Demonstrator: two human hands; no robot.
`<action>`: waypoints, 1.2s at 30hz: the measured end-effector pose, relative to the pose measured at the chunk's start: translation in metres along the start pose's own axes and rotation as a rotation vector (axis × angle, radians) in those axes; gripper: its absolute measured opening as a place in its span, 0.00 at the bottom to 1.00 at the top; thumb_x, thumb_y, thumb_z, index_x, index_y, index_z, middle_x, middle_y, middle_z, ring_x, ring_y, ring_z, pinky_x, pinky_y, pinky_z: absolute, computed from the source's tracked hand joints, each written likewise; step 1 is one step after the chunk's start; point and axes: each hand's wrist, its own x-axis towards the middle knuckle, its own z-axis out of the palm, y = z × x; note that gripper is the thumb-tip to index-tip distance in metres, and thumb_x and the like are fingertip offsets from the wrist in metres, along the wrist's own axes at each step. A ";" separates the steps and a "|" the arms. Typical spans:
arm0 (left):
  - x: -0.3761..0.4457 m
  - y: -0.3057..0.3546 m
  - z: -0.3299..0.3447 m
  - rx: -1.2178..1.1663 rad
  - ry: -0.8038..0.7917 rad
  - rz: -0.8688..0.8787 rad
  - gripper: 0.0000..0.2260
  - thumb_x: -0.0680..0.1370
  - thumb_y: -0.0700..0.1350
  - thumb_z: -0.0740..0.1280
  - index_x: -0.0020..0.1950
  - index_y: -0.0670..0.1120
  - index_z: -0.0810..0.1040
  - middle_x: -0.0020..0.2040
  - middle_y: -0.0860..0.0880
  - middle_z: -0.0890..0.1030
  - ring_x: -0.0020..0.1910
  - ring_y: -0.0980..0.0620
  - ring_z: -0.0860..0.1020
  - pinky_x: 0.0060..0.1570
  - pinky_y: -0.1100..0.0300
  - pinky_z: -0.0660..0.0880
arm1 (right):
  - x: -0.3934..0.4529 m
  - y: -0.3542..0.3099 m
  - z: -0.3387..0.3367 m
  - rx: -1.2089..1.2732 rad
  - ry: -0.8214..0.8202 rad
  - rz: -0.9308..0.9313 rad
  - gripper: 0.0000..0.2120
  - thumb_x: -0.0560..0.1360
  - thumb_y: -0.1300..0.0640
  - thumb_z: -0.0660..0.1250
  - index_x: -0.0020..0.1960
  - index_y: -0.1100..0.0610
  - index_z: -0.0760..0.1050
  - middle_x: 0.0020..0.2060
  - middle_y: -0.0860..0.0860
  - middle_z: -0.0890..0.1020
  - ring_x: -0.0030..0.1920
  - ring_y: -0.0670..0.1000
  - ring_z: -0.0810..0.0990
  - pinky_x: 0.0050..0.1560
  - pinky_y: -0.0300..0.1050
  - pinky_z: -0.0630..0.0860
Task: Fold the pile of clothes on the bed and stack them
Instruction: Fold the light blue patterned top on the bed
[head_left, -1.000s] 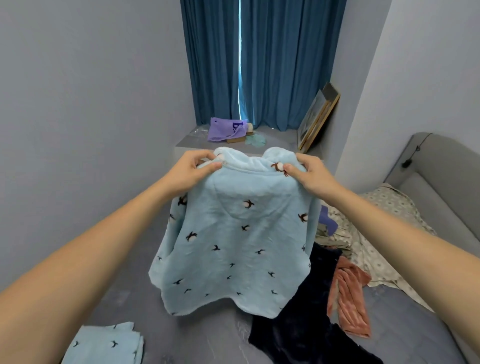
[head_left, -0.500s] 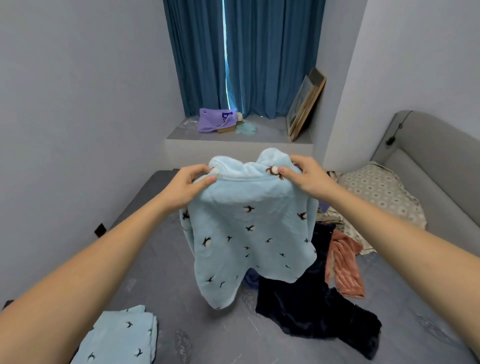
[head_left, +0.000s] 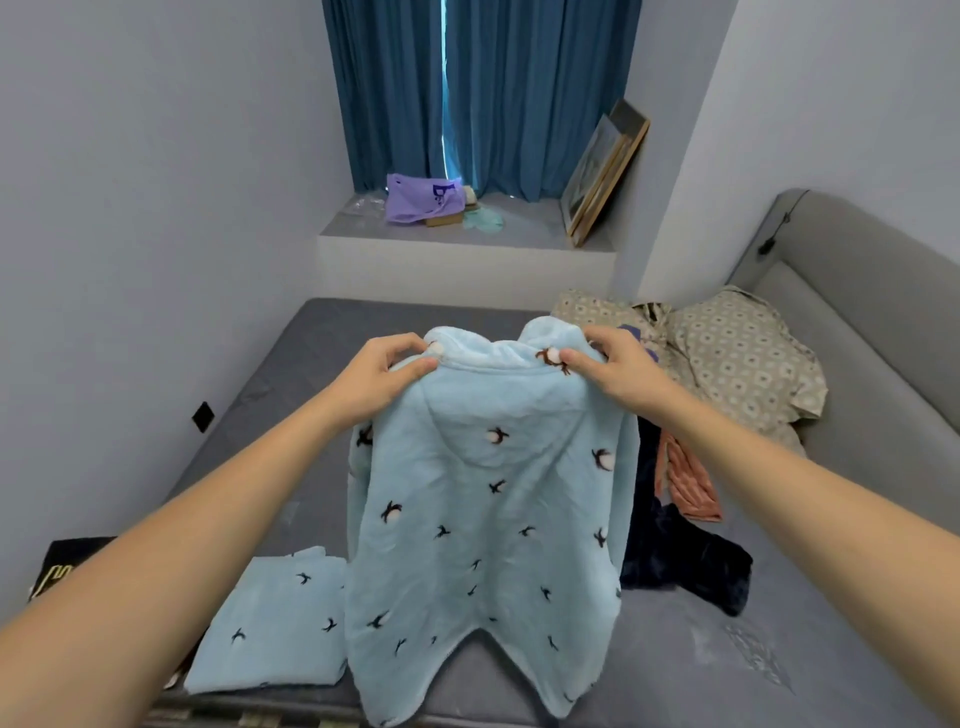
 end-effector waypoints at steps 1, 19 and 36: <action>0.004 -0.006 -0.001 -0.003 -0.007 -0.019 0.06 0.84 0.50 0.69 0.53 0.50 0.84 0.51 0.51 0.86 0.49 0.57 0.82 0.48 0.63 0.77 | 0.002 0.005 0.006 0.015 -0.008 0.016 0.10 0.81 0.50 0.71 0.45 0.54 0.81 0.38 0.51 0.84 0.38 0.42 0.76 0.39 0.42 0.70; 0.310 -0.129 -0.065 0.151 0.121 -0.095 0.06 0.83 0.45 0.70 0.53 0.43 0.85 0.48 0.48 0.86 0.47 0.56 0.80 0.51 0.60 0.76 | 0.325 0.123 0.018 0.095 0.019 -0.003 0.13 0.81 0.48 0.71 0.50 0.59 0.83 0.47 0.56 0.87 0.48 0.54 0.85 0.46 0.52 0.77; 0.281 -0.174 -0.043 0.107 0.175 -0.101 0.13 0.83 0.46 0.70 0.48 0.35 0.81 0.41 0.45 0.77 0.42 0.50 0.71 0.45 0.54 0.67 | 0.317 0.152 0.041 0.090 -0.023 -0.022 0.17 0.81 0.51 0.72 0.55 0.66 0.82 0.50 0.69 0.83 0.45 0.54 0.75 0.46 0.54 0.72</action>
